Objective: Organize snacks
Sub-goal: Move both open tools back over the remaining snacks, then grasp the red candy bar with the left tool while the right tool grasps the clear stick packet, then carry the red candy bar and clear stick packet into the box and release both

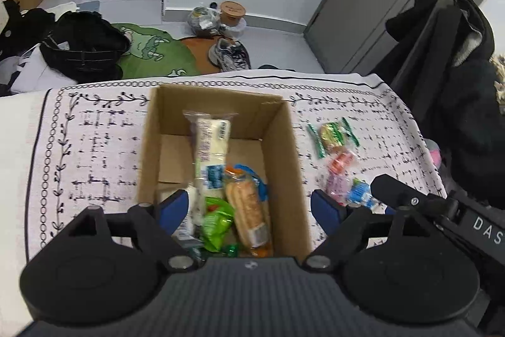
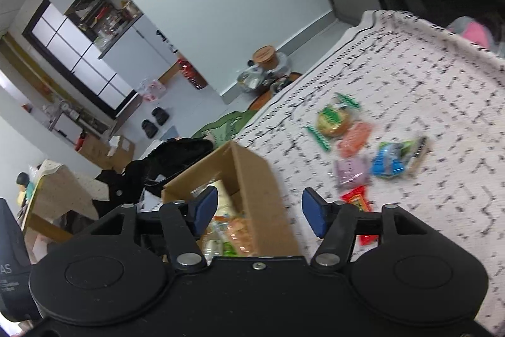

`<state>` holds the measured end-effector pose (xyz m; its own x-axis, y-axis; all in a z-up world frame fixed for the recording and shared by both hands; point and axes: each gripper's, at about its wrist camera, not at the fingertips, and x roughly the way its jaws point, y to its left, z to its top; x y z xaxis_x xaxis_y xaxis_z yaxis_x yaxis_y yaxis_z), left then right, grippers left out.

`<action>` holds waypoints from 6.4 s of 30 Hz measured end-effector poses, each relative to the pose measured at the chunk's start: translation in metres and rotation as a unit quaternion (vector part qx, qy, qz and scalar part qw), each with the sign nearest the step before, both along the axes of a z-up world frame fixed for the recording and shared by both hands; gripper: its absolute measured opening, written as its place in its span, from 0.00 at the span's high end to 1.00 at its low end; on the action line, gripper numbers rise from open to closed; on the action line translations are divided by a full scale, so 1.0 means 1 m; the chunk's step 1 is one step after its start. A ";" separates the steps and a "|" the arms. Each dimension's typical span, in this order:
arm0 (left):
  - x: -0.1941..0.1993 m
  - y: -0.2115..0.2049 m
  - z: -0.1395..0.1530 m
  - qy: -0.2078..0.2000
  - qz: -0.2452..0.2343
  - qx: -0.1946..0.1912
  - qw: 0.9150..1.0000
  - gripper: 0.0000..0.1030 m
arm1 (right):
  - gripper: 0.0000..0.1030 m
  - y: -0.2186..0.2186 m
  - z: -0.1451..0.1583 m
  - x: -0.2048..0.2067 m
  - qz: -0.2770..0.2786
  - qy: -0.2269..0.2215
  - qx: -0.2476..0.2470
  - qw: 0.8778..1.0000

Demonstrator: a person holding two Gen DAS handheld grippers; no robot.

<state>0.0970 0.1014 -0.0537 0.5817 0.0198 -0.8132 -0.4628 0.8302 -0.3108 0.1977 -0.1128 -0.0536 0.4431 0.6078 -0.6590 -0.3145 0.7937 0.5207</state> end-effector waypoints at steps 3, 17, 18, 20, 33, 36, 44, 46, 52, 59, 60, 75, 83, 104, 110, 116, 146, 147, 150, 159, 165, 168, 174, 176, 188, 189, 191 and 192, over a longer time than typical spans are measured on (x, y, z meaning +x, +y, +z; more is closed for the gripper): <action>0.004 -0.013 0.003 -0.002 -0.010 0.003 1.000 0.19 | 0.35 -0.014 0.000 0.002 -0.009 -0.002 -0.006 1.000; 0.015 -0.062 0.019 -0.052 -0.020 0.020 0.998 0.00 | 0.05 -0.071 0.020 0.023 -0.041 -0.036 -0.003 0.999; 0.015 -0.064 0.019 -0.054 -0.018 0.022 0.998 0.00 | 0.04 -0.075 0.021 0.025 -0.041 -0.039 -0.004 0.998; 0.016 -0.069 0.021 -0.057 -0.016 0.024 0.998 0.00 | 0.03 -0.081 0.023 0.028 -0.041 -0.045 -0.007 0.998; 0.027 -0.102 0.024 -0.058 -0.020 0.043 0.997 0.00 | 0.00 -0.113 0.024 0.044 -0.045 -0.058 -0.015 0.997; 0.030 -0.111 0.024 -0.061 -0.027 0.042 0.997 0.00 | 0.00 -0.116 0.025 0.046 -0.046 -0.064 -0.021 0.997; 0.039 -0.131 0.024 -0.060 -0.020 0.051 0.997 0.00 | 0.00 -0.127 0.005 0.055 -0.051 -0.061 -0.024 0.997; 0.043 -0.137 0.021 -0.062 -0.027 0.062 0.996 0.00 | 0.00 -0.131 -0.007 0.056 -0.060 -0.043 -0.016 0.997; 0.056 -0.144 -0.006 -0.048 -0.029 0.046 0.997 0.03 | 0.00 -0.133 -0.020 0.066 -0.068 -0.020 0.000 0.997; 0.073 -0.147 -0.038 -0.030 -0.022 0.029 0.999 0.16 | 0.13 -0.130 -0.039 0.076 -0.065 0.020 -0.001 0.998; 0.075 -0.148 -0.043 -0.027 -0.021 0.027 0.999 0.18 | 0.15 -0.130 -0.042 0.078 -0.065 0.026 0.001 0.998; 0.097 -0.147 -0.099 0.019 -0.010 0.030 0.999 0.48 | 0.22 -0.128 -0.065 0.089 -0.065 0.068 -0.010 0.995; 0.094 -0.145 -0.119 0.046 -0.004 0.047 0.998 0.68 | 0.22 -0.128 -0.069 0.091 -0.062 0.075 -0.015 0.995; 0.093 -0.130 -0.077 -0.020 0.009 0.026 0.999 0.82 | 0.41 -0.107 -0.083 0.107 -0.069 0.088 -0.023 0.993; 0.092 -0.126 -0.073 -0.026 0.012 0.024 0.999 0.82 | 0.52 -0.091 -0.093 0.115 -0.074 0.096 -0.040 0.992; 0.090 -0.122 -0.070 -0.027 0.016 0.028 0.999 0.82 | 0.55 -0.082 -0.102 0.123 -0.091 0.100 -0.066 0.989; 0.086 -0.113 -0.038 -0.044 0.030 0.044 0.998 0.82 | 0.85 -0.088 -0.087 0.107 -0.094 0.104 0.000 0.990; 0.084 -0.111 -0.035 -0.046 0.032 0.043 0.998 0.82 | 0.85 -0.087 -0.085 0.106 -0.091 0.102 0.002 0.991; 0.079 -0.105 -0.030 -0.049 0.037 0.043 0.997 0.82 | 0.85 -0.084 -0.085 0.104 -0.083 0.102 0.014 0.991; 0.061 -0.088 -0.016 -0.059 0.044 0.038 0.997 0.82 | 0.85 -0.070 -0.059 0.082 -0.055 0.061 0.045 0.996; 0.050 -0.074 -0.006 -0.067 0.041 0.036 0.996 0.82 | 0.85 -0.054 -0.044 0.062 -0.036 0.039 0.058 0.997; 0.044 -0.066 0.000 -0.073 0.042 0.039 0.996 0.82 | 0.85 -0.046 -0.037 0.055 -0.029 0.029 0.061 0.997; 0.034 -0.050 0.009 -0.084 0.038 0.042 0.995 0.82 | 0.85 -0.027 -0.027 0.043 -0.018 0.018 0.065 0.998; 0.031 -0.043 0.010 -0.083 0.033 0.043 0.995 0.82 | 0.85 -0.021 -0.024 0.040 -0.014 0.015 0.066 0.998; 0.015 0.004 0.006 -0.079 0.048 0.037 0.995 0.82 | 0.85 0.022 -0.016 0.027 0.020 0.008 0.061 0.998; 0.014 0.008 0.004 -0.078 0.051 0.036 0.995 0.82 | 0.85 0.026 -0.016 0.026 0.023 0.006 0.059 0.998; 0.013 0.015 -0.002 -0.074 0.059 0.033 0.995 0.82 | 0.85 0.034 -0.017 0.025 0.028 0.004 0.054 0.998; 0.012 0.018 -0.004 -0.072 0.063 0.032 0.995 0.82 | 0.85 0.036 -0.018 0.026 0.030 0.004 0.052 0.998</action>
<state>0.1088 0.1197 -0.0582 0.6818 0.1488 -0.7163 -0.5184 0.7892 -0.3294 0.2232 -0.0764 -0.0719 0.3994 0.6987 -0.5936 -0.3548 0.7148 0.6026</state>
